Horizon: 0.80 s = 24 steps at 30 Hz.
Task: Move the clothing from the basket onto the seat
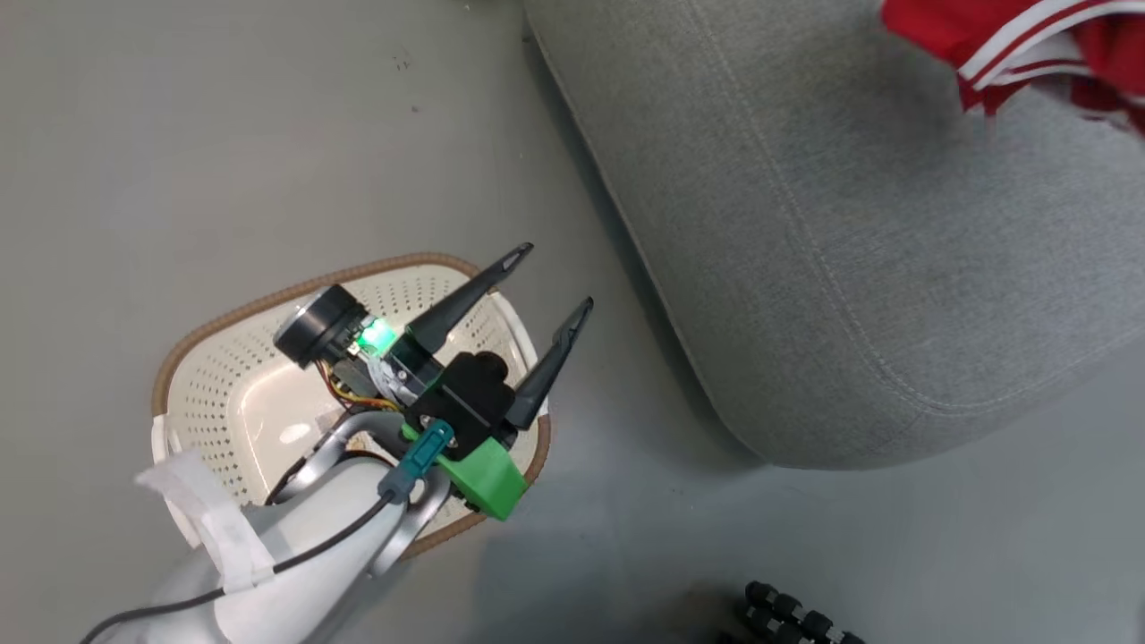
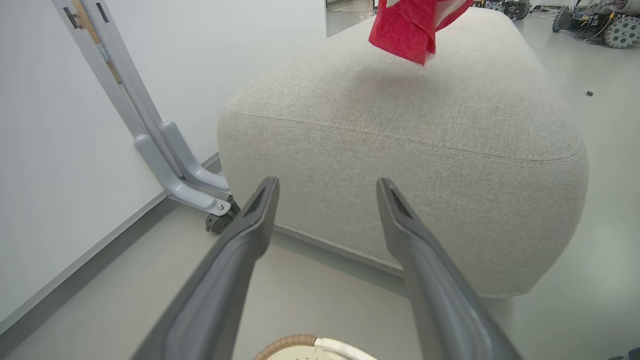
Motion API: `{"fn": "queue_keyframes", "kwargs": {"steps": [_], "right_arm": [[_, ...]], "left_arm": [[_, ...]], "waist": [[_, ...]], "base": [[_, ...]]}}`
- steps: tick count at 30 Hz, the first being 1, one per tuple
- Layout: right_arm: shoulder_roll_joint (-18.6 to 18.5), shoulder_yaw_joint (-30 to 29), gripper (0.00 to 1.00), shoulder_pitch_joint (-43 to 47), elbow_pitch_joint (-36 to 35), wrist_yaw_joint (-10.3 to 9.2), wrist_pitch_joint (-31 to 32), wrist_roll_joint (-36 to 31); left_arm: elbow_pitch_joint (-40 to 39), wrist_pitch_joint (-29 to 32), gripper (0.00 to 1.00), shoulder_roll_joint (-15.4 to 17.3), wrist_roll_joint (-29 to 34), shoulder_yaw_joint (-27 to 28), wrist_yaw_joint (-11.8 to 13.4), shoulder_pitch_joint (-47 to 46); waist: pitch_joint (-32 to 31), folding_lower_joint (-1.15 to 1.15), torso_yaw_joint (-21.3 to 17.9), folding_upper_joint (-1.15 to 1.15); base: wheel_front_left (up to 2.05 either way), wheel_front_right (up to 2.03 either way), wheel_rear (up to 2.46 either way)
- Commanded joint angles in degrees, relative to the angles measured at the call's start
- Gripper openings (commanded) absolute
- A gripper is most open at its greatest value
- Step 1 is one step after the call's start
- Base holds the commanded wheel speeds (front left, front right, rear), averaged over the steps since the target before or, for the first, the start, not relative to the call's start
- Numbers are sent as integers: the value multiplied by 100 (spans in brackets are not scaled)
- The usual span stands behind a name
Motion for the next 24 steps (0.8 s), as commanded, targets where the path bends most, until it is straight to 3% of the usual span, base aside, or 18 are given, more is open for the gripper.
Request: {"fn": "queue_keyframes", "kwargs": {"steps": [1,6,11,17,24], "right_arm": [[-255,-94,0,-298,147,-8,-20,55],[-983,-359,0,-846,710,-8,-19,-22],[-1324,-315,0,-1122,1398,-8,-9,4],[-1152,95,0,-1350,2559,-9,65,89],[-841,59,0,-1561,3799,-8,33,62]], "left_arm": [[-55,23,100,82,-3,55,-47,-170],[-180,94,100,289,18,155,-127,-426],[-257,111,100,330,-29,233,-113,-568],[-117,32,100,235,-84,261,-93,-674],[-2,-16,100,191,-81,212,-82,-705]], "waist": [[888,-1,611,0],[1346,-1,792,0],[1628,-1,931,0],[1700,-1,1042,0],[1655,-1,1147,0]], "base": [[0,0,0],[0,0,0],[0,0,0],[0,0,0],[0,0,0]]}}
